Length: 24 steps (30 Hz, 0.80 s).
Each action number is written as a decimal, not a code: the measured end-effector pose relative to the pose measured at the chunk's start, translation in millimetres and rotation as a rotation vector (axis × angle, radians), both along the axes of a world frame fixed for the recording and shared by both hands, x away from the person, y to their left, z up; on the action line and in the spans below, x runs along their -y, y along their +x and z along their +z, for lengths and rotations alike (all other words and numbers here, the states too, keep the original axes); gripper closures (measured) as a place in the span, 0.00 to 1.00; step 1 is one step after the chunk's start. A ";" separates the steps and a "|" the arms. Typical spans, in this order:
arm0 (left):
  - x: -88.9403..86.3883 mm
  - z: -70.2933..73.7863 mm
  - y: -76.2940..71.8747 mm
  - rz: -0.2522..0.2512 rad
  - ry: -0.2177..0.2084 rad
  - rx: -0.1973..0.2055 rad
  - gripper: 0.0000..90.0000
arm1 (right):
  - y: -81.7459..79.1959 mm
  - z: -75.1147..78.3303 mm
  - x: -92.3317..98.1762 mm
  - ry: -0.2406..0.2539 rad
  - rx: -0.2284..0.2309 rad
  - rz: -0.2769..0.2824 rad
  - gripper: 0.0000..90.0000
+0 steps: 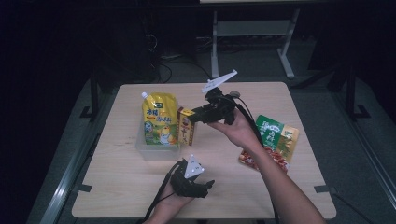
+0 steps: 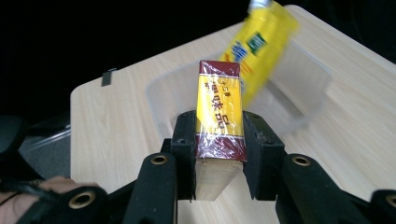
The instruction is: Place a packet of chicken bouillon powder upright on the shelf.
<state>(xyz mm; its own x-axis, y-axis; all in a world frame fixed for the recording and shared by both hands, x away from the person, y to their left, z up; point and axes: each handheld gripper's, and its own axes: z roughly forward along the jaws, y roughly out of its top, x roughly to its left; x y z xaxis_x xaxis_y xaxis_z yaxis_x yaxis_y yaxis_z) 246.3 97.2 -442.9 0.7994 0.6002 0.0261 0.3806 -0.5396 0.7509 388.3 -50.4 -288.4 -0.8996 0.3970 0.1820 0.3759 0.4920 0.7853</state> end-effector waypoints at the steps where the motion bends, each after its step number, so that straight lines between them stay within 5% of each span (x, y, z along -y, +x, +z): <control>1: 0.3 -1.2 -0.6 0.002 -0.010 -0.004 0.29 | 2.2 1.4 -6.2 -0.009 0.020 0.022 0.75; 12: -3.0 -2.8 -0.6 -0.014 -0.025 -0.013 0.29 | 15.9 -0.1 -58.5 -0.036 0.017 0.144 0.75; 24: -6.5 0.1 0.6 -0.009 -0.041 -0.001 0.29 | 26.2 -17.0 -76.9 -0.032 0.011 0.198 0.75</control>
